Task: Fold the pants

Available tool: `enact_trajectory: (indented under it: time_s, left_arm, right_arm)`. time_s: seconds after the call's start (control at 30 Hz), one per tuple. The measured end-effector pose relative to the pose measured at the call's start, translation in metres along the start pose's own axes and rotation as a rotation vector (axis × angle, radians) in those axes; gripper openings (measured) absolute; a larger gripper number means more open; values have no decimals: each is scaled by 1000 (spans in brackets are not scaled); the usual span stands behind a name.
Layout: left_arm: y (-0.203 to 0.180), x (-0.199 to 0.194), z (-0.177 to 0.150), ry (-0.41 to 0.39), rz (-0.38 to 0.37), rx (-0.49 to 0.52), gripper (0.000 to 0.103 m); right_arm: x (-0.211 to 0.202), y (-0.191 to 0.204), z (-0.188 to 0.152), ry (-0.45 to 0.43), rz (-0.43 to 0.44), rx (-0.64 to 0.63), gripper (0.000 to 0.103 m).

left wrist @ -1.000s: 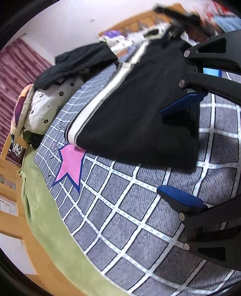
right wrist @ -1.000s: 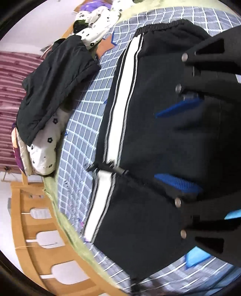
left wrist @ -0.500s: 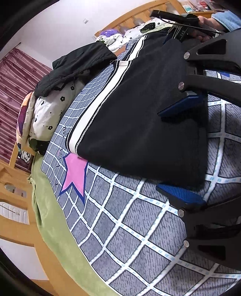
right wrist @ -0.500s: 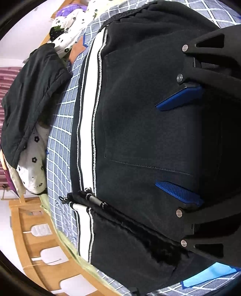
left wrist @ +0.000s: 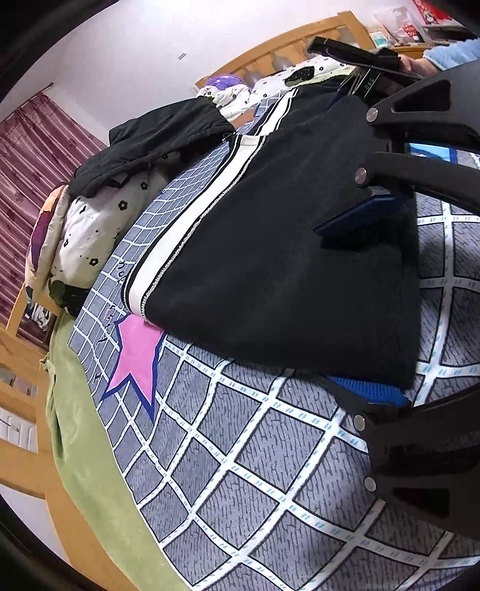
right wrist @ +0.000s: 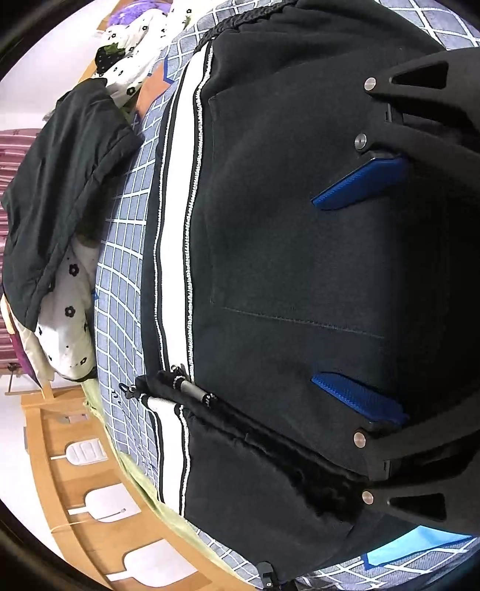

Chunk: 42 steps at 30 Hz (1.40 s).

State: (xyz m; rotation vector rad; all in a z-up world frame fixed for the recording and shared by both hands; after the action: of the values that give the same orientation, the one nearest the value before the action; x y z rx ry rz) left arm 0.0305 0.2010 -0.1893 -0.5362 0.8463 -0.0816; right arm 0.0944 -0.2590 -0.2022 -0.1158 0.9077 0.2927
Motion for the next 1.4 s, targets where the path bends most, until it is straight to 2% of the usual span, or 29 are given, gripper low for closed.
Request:
enact_trajectory:
  time_s: [0.13, 0.2, 0.3, 0.37, 0.5, 0.63, 0.7, 0.8, 0.9, 1.0, 1.17, 1.23, 1.3, 1.33, 1.37, 1.4]
  left_arm:
    - [-1, 1, 3, 5, 25, -9, 65]
    - [0, 0, 6, 6, 73, -37, 49]
    - [-1, -4, 9, 8, 108, -77, 32]
    - [-8, -13, 13, -15, 130, -68, 24]
    - [-47, -35, 26, -89, 172, 28, 19]
    - [-106, -54, 39, -159, 162, 136, 19]
    - [-148, -63, 39, -204, 116, 210, 18]
    - [-204, -61, 32, -201, 45, 320, 18]
    - [-262, -38, 15, -144, -73, 398, 18]
    - [-297, -1, -9, -86, -117, 440, 18]
    - [-325, 78, -56, 69, -157, 434, 18]
    - [-325, 96, -72, 131, -156, 435, 18]
    - [-322, 97, -81, 149, -163, 427, 21]
    - [-318, 89, -78, 143, -199, 420, 23]
    - [-314, 80, -74, 143, -241, 408, 33]
    - [-309, 71, -71, 149, -283, 396, 50]
  right_arm:
    - [0, 1, 1, 6, -8, 12, 90]
    - [0, 0, 2, 15, -6, 15, 90]
    - [-3, 0, 4, 28, 7, 20, 89]
    - [-8, -2, 4, 30, 10, 40, 87]
    - [-29, -10, 5, -25, 5, 57, 87]
    - [-58, -29, 6, -135, -64, 51, 87]
    - [-67, -43, 5, -143, -94, 49, 87]
    - [-75, -70, 1, -131, -193, 45, 87]
    - [-90, -104, -8, -149, -187, 130, 87]
    - [-104, -131, -19, -168, -200, 190, 87]
    - [-111, -158, -29, -156, -161, 248, 87]
    - [-110, -160, -28, -153, -162, 254, 87]
    - [-109, -159, -27, -145, -161, 246, 87]
    - [-109, -158, -26, -144, -156, 244, 87]
    - [-108, -155, -25, -143, -146, 241, 87]
    - [-107, -152, -24, -142, -130, 237, 87]
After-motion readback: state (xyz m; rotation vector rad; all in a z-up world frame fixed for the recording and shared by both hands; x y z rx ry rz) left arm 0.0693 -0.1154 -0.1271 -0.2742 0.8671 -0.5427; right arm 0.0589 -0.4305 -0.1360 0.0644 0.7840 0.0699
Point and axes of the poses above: each gripper's, at about its wrist camera, not at the fingertips, and x roughly the way its jaws point, y to its left, z to its top, the point moved 1 cm from there along x, roughly the way its jaws point
